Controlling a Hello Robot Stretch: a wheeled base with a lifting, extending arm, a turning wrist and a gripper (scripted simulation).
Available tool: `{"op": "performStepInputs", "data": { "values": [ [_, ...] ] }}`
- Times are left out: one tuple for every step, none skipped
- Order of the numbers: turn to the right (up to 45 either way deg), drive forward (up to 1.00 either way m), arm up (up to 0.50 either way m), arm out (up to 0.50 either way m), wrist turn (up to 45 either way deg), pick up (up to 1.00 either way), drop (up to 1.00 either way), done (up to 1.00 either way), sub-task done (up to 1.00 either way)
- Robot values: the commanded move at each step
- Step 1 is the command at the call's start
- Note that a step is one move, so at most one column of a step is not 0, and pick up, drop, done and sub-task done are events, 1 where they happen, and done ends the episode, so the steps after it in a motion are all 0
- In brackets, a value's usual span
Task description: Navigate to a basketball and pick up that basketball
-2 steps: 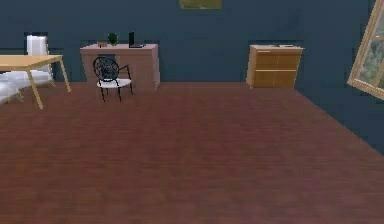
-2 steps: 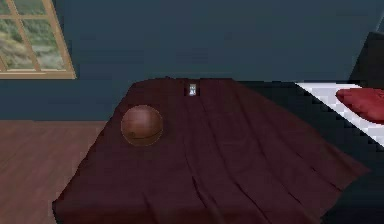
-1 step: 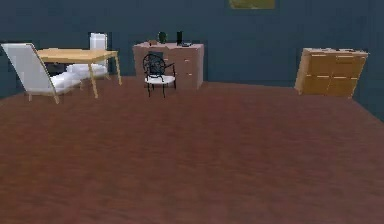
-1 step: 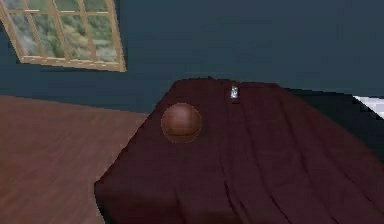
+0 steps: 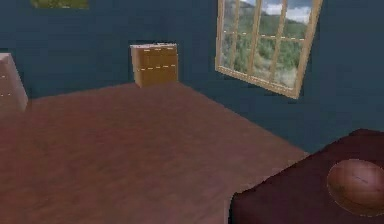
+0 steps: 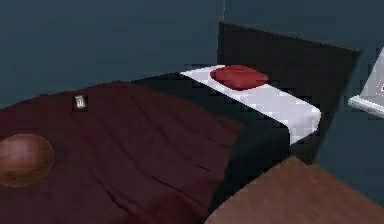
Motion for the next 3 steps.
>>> {"op": "performStepInputs", "data": {
  "values": [
    [45.0,0.00,0.00,0.00,0.0,0.00,0.00,0.00,0.00],
    [39.0,0.00,0.00,0.00,0.0,0.00,0.00,0.00,0.00],
    [0.0,0.20,0.00,0.00,0.0,0.00,0.00,0.00,0.00]
  ]
}}
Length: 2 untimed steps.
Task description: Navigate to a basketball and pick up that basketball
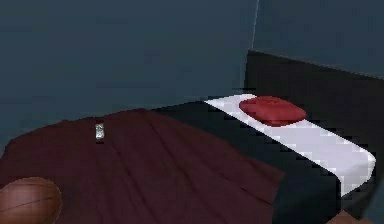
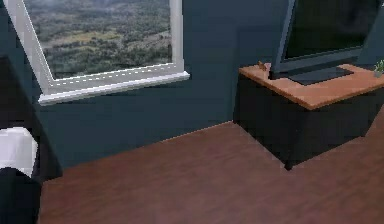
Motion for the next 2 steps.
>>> {"op": "performStepInputs", "data": {
  "values": [
    [-45.0,0.00,0.00,0.00,0.0,0.00,0.00,0.00,0.00],
    [-45.0,0.00,0.00,0.00,0.0,0.00,0.00,0.00,0.00]
  ]
}}
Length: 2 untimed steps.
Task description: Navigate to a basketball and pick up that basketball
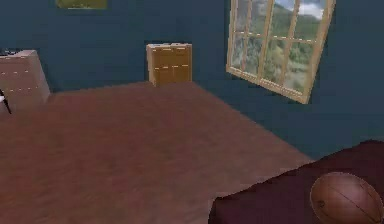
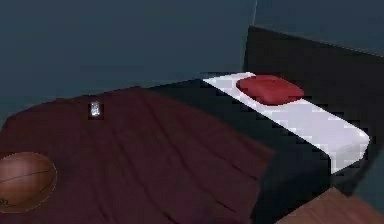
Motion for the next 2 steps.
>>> {"op": "performStepInputs", "data": {
  "values": [
    [-42.0,0.00,0.00,0.00,0.0,0.00,0.00,0.00,0.00],
    [0.0,0.00,0.50,0.00,0.0,0.00,0.00,0.00,0.00]
  ]
}}
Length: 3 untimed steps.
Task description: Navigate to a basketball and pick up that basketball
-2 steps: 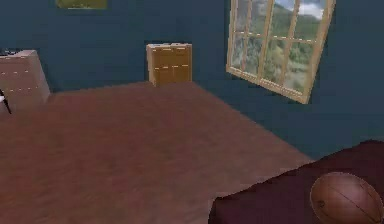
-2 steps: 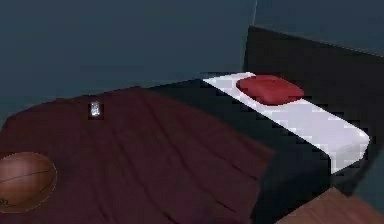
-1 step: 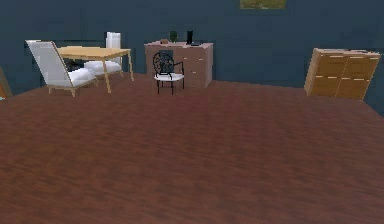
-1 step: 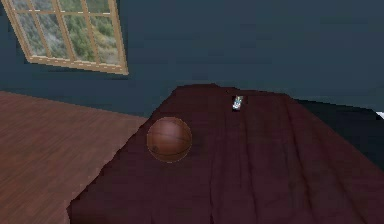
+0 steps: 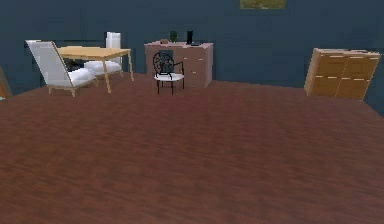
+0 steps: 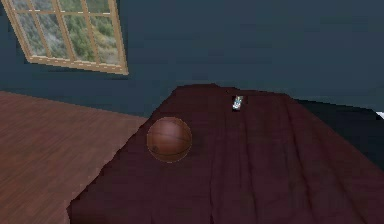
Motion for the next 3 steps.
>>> {"op": "performStepInputs", "data": {
  "values": [
    [0.0,0.00,0.34,0.00,0.0,0.00,0.00,0.00,0.00],
    [0.0,0.00,0.00,0.44,0.0,0.00,0.00,0.00,0.00],
    [0.0,0.00,0.00,0.00,45.0,0.00,0.00,0.00,0.00]
  ]
}}
